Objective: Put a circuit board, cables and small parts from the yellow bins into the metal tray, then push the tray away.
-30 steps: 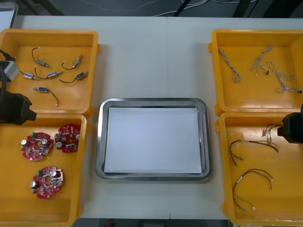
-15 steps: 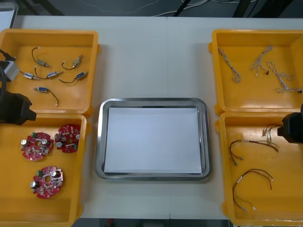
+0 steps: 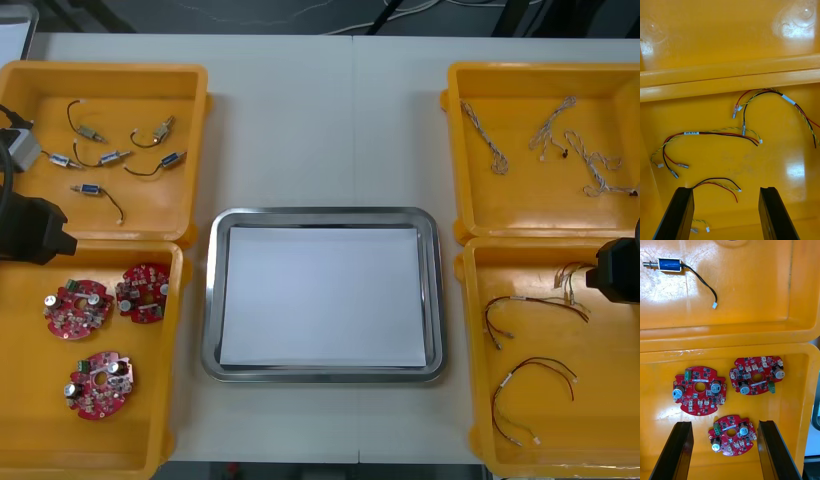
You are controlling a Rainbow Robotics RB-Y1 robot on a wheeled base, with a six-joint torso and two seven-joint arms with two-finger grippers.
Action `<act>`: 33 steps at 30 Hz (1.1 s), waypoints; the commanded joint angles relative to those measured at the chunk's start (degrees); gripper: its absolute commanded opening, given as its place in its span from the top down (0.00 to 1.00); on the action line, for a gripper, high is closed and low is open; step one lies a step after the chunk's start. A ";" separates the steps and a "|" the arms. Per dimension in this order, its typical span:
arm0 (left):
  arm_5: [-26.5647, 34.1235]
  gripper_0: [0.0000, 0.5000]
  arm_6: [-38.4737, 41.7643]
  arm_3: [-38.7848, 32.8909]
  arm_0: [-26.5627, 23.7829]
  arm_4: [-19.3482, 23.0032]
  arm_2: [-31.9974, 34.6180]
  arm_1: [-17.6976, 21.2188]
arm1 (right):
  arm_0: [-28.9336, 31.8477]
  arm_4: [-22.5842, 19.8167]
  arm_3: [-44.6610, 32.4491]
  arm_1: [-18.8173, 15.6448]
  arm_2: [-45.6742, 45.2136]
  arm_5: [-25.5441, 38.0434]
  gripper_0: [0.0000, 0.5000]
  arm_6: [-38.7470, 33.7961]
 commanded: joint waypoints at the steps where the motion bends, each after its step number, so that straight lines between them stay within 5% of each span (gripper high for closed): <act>1: -0.54 0.00 -4.71 -1.41 0.71 -0.27 2.00 2.44 | 0.78 0.55 -1.85 0.81 -1.56 0.19 0.00 2.83; 33: -0.54 0.00 -4.71 -1.41 0.71 -0.27 2.00 2.44 | 0.78 0.55 -1.85 0.81 -1.56 0.19 0.00 2.83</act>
